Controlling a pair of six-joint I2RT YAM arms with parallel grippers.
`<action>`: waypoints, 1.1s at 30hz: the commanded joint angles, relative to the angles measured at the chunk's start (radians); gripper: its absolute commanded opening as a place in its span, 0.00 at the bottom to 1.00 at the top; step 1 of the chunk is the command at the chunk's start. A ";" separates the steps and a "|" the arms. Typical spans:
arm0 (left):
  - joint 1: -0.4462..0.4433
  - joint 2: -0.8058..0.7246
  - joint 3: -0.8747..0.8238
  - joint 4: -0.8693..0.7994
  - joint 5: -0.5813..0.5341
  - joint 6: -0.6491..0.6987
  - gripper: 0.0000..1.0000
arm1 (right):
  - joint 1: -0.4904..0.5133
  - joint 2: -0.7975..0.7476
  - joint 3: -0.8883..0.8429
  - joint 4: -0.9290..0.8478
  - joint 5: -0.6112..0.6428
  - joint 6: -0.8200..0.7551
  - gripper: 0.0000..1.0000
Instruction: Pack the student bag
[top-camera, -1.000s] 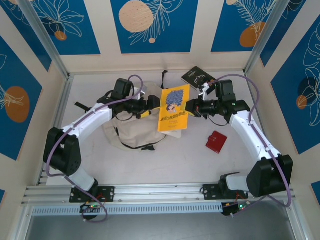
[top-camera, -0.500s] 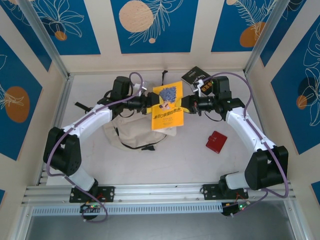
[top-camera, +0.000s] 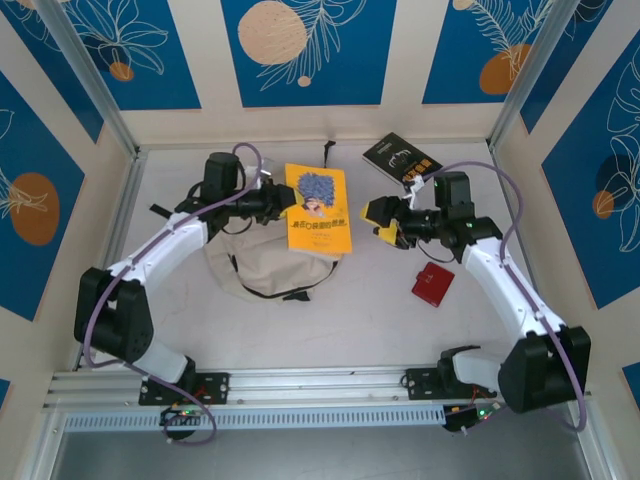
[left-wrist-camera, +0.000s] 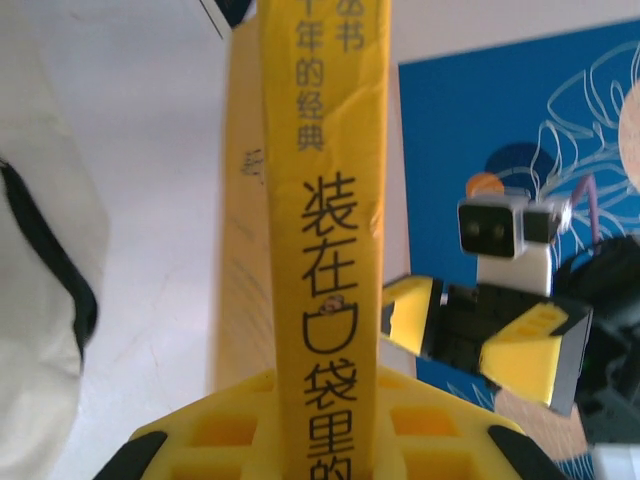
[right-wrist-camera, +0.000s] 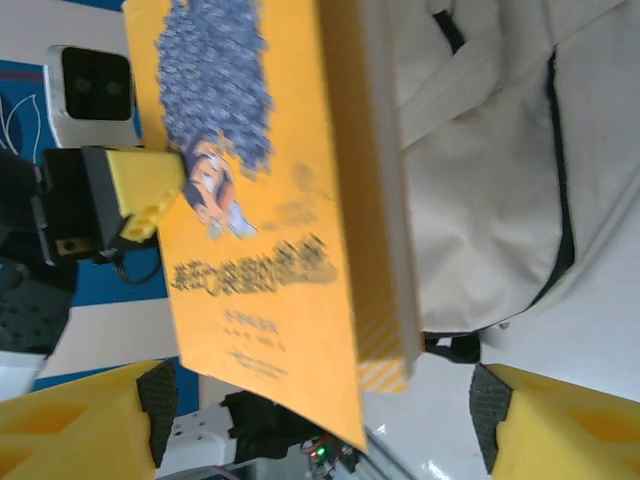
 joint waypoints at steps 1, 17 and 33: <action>0.013 -0.067 0.033 0.025 -0.083 -0.028 0.00 | 0.033 -0.056 -0.096 0.156 0.086 0.196 0.82; -0.007 -0.175 -0.062 0.300 -0.428 -0.291 0.00 | 0.469 -0.051 -0.302 0.924 0.526 0.774 0.94; -0.031 -0.212 -0.056 0.310 -0.471 -0.330 0.00 | 0.483 0.187 -0.142 1.089 0.571 0.957 0.92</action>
